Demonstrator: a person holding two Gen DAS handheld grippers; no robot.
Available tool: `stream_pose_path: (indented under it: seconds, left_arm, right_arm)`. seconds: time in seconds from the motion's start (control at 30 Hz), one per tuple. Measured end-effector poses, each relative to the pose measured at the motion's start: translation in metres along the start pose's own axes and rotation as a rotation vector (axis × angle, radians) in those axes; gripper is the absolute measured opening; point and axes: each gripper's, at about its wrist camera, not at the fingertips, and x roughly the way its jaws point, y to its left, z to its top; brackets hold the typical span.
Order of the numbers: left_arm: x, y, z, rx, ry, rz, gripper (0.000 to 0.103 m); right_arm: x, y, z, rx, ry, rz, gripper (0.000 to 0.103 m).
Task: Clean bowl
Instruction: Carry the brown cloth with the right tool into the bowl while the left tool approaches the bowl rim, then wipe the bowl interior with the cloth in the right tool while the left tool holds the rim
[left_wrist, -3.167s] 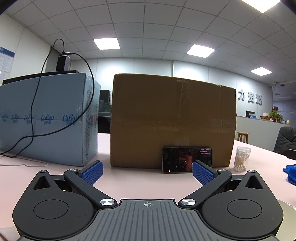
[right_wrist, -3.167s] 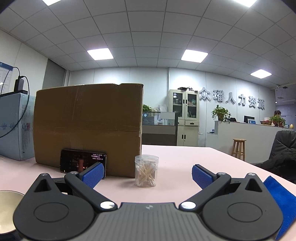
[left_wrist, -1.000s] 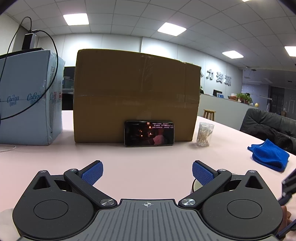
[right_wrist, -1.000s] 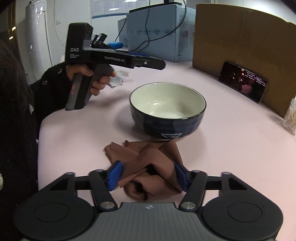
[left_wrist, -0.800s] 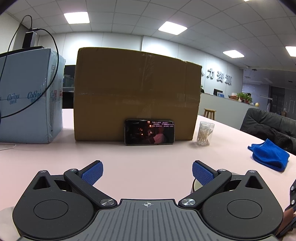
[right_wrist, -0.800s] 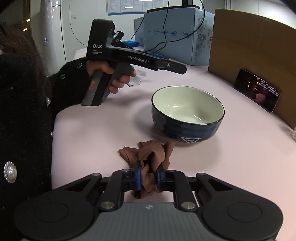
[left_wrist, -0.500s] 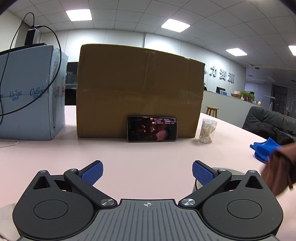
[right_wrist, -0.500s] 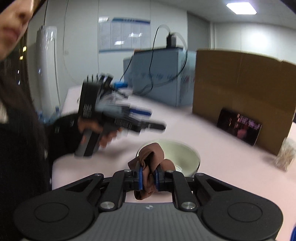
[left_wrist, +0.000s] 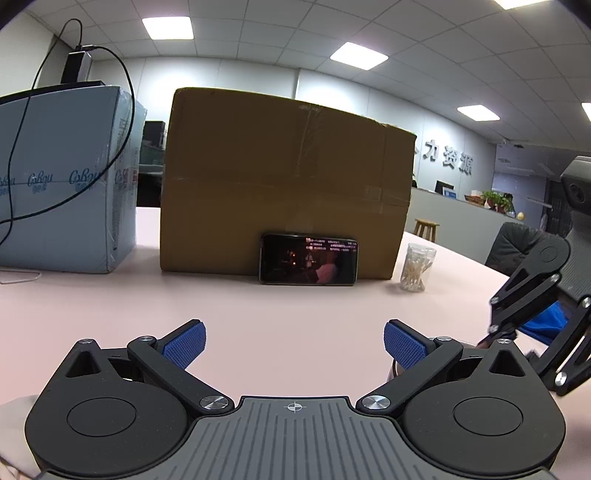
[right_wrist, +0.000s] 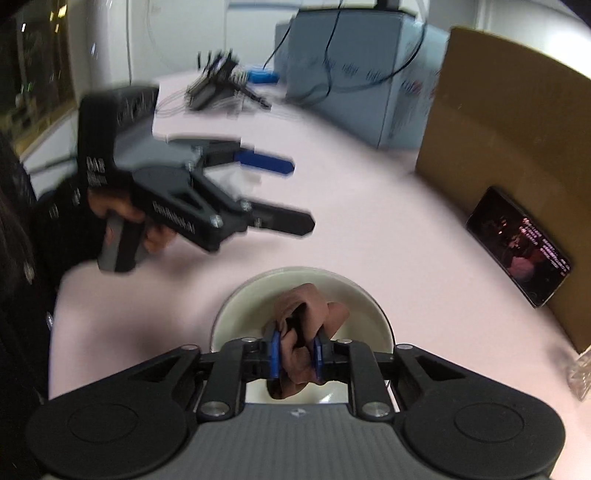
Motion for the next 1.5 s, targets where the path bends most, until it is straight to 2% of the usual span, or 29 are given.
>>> stream_pose_path:
  seconds: [0.07,0.2,0.33,0.37,0.43,0.5,0.57,0.73,0.83,0.93,1.1,1.23,1.33,1.5]
  left_arm:
    - [0.0,0.001,0.0,-0.004,0.003,-0.002,0.103]
    - [0.0,0.002,0.0,-0.01,0.007,-0.007,0.103]
    - [0.003,0.003,0.0,-0.018,0.023,-0.014,0.103]
    - [0.003,0.004,0.0,-0.019,0.029,-0.017,0.103]
    - [0.004,0.003,0.0,-0.016,0.035,-0.025,0.103]
    - [0.005,0.003,0.0,-0.013,0.044,-0.047,0.103]
    - [0.006,0.002,-0.001,-0.011,0.06,-0.069,0.103]
    - [0.01,-0.001,-0.003,0.004,0.106,-0.094,0.103]
    - [0.019,-0.002,-0.005,-0.001,0.174,-0.1,0.103]
    - [0.019,-0.004,-0.006,0.006,0.172,-0.097,0.103]
    - [0.018,-0.008,-0.008,0.028,0.167,-0.091,0.103]
    - [0.018,-0.008,-0.008,0.026,0.171,-0.092,0.103]
    - [0.017,-0.009,-0.007,0.034,0.171,-0.091,0.103]
    - [0.016,-0.01,-0.007,0.038,0.167,-0.087,0.103]
  right_arm:
    - [0.007,0.002,-0.002,-0.023,0.031,0.004,0.035]
    - [0.013,0.003,0.001,-0.058,0.044,0.003,0.049]
    - [0.014,0.005,0.004,-0.097,0.047,0.014,0.051]
    - [0.014,0.005,0.004,-0.113,0.064,0.02,0.049]
    - [0.016,0.005,0.004,-0.128,0.094,0.023,0.037]
    - [0.02,0.006,0.003,-0.164,0.132,0.022,0.021]
    - [0.02,0.009,0.005,-0.202,0.148,0.032,0.017]
    - [0.021,0.019,0.012,-0.272,0.196,0.025,0.017]
    - [0.02,0.02,0.012,-0.276,0.219,0.007,0.017]
    - [0.016,0.025,0.012,-0.304,0.283,-0.052,0.016]
    - [0.016,0.036,0.018,-0.323,0.361,-0.015,0.012]
    - [0.018,0.042,0.024,-0.33,0.352,-0.018,0.012]
    - [0.018,0.045,0.027,-0.296,0.304,-0.039,0.012]
    - [0.016,0.047,0.023,-0.256,0.312,-0.159,0.013]
